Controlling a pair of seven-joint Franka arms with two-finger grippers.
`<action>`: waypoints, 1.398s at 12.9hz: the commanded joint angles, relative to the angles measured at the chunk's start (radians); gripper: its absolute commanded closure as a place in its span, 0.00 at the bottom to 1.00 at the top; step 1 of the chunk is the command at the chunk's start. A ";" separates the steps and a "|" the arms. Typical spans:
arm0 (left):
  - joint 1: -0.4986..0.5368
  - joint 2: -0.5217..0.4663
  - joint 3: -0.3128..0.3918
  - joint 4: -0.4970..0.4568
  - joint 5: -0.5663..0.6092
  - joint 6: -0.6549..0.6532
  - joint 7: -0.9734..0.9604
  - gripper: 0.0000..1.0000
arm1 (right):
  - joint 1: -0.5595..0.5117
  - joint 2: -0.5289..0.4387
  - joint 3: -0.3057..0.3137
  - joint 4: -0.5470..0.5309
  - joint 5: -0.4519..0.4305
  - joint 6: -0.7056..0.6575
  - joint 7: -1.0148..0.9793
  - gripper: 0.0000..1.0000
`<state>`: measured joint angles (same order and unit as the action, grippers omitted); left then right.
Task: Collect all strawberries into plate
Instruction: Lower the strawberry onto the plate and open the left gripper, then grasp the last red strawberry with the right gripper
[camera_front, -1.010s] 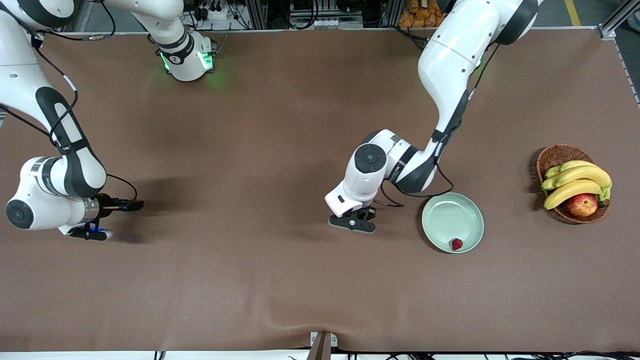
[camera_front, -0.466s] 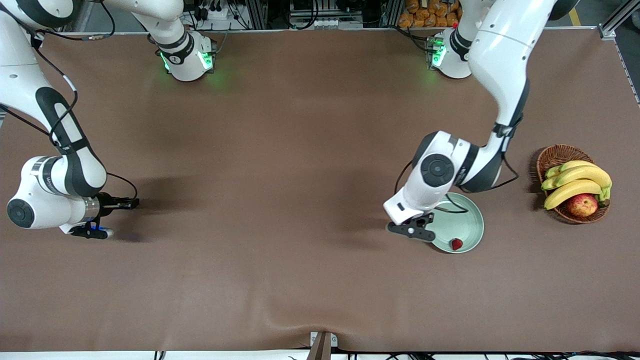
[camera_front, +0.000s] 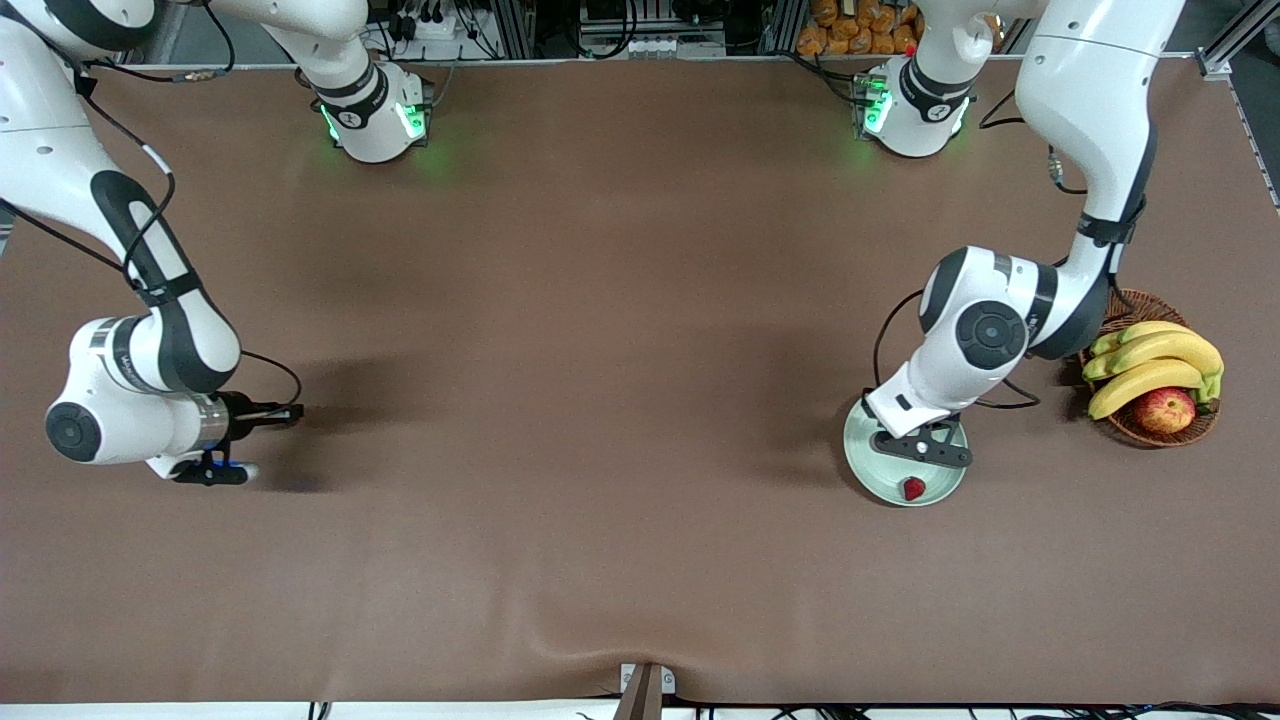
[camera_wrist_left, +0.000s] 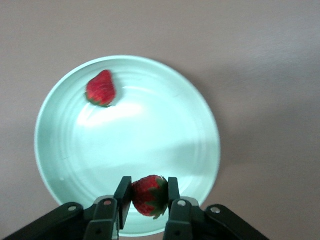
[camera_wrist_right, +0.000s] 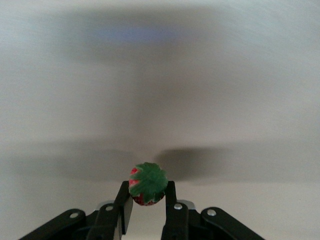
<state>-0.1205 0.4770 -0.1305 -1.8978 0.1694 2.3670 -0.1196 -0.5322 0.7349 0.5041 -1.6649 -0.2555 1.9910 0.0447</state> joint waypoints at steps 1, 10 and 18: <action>0.016 0.018 -0.009 -0.012 0.027 0.047 -0.008 0.80 | 0.001 -0.038 0.109 0.020 -0.018 -0.002 -0.034 1.00; 0.016 0.054 0.000 0.009 0.025 0.093 -0.008 0.00 | 0.381 0.001 0.137 0.063 -0.010 0.312 -0.180 1.00; 0.009 0.032 -0.012 0.037 0.021 0.083 -0.015 0.00 | 0.808 0.132 -0.068 0.158 -0.013 0.540 -0.164 0.91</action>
<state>-0.1089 0.5330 -0.1373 -1.8584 0.1694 2.4596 -0.1192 0.2475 0.8184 0.4545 -1.5697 -0.2557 2.5346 -0.1150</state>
